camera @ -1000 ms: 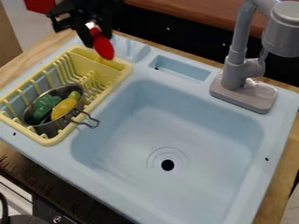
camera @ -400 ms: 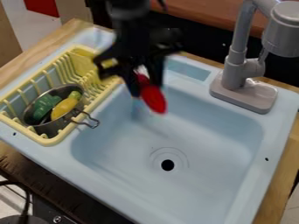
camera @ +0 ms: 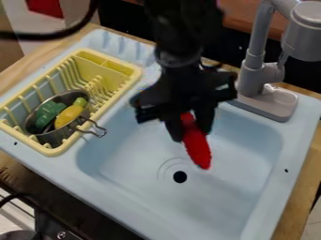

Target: Put the red spoon in the bottom right corner of the sink

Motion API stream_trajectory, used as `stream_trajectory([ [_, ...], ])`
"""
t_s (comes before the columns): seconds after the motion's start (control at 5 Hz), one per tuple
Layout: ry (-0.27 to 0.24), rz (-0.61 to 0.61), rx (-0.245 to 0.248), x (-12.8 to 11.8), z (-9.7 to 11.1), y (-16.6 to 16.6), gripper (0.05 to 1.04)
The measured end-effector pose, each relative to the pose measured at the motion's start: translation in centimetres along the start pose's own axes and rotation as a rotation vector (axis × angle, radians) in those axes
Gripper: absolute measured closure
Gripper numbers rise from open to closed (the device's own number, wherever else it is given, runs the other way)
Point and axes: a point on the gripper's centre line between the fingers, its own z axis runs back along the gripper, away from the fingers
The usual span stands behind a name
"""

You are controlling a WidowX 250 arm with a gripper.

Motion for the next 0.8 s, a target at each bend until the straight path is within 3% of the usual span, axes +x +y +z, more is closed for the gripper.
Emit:
stream_trajectory([
  [0.4, -0.010, -0.115, -0.111, -2.0, -0.5, -3.1, 0.730],
  [0.8, 0.024, -0.189, -0.077, -5.4, -1.4, -2.9, 0.730],
])
